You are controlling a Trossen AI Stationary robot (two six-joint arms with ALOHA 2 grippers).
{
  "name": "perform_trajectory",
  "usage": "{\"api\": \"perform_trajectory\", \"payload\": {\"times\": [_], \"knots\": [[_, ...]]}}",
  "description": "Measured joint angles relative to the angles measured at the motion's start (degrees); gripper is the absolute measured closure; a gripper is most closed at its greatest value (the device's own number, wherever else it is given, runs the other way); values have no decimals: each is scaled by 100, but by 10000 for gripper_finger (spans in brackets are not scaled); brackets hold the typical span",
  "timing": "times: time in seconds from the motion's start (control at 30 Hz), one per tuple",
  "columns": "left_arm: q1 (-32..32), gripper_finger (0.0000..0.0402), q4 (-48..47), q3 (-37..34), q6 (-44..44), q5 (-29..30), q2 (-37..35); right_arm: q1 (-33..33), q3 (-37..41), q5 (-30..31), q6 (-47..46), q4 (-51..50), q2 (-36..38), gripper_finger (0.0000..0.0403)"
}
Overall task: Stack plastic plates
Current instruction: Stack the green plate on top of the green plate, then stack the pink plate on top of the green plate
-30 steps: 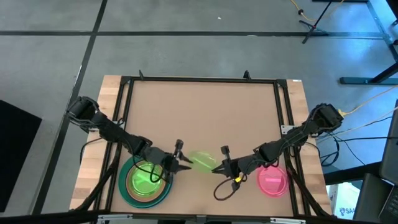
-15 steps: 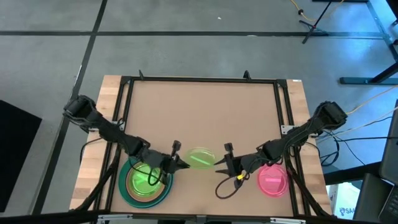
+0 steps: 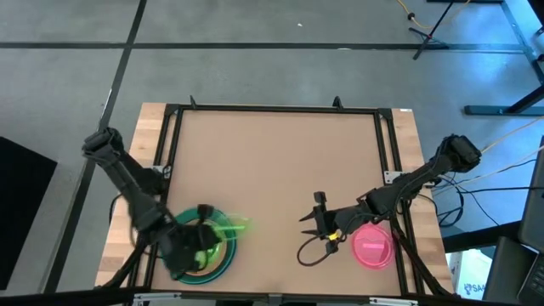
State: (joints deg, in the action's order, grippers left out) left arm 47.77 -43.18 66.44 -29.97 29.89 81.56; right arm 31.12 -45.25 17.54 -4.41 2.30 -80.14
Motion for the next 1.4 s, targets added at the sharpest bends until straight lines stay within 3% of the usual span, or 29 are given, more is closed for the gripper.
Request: {"api": "perform_trajectory", "payload": {"times": [0.17, 0.27, 0.47, 0.63, 0.8, 1.0, 1.1, 1.23, 1.4], "knots": [[768, 400, -503, 103, -1944, -695, 2, -3, 0, 28, 61, 163, 2, 249], [1157, 400, -524, 0, -2730, -804, 2, -14, -2, 142, 115, 221, 2, 249], [1441, 391, -503, -488, -3428, -830, 2, -8, -2, 83, -150, 194, 2, 249], [1306, 356, -556, -711, -3873, -989, 7, -5, -2, 147, -515, 165, 2, 248], [1163, 313, -576, -717, -3911, -1219, 7, -5, -2, 259, -950, -112, 2, 248], [1018, 280, -494, -717, -3981, -1937, 7, -1, -4, 124, -1836, -955, 2, 248], [1010, 278, -214, -717, -3543, -1487, 7, -3, -7, -368, -2374, -1416, 2, 248], [908, 279, 273, -717, -2675, -472, 7, -1, -7, -922, -3293, -2132, 2, 248], [747, 280, 854, -718, -1598, 126, 7, 145, -7, -2393, -4857, -2937, 2, 248]]}}
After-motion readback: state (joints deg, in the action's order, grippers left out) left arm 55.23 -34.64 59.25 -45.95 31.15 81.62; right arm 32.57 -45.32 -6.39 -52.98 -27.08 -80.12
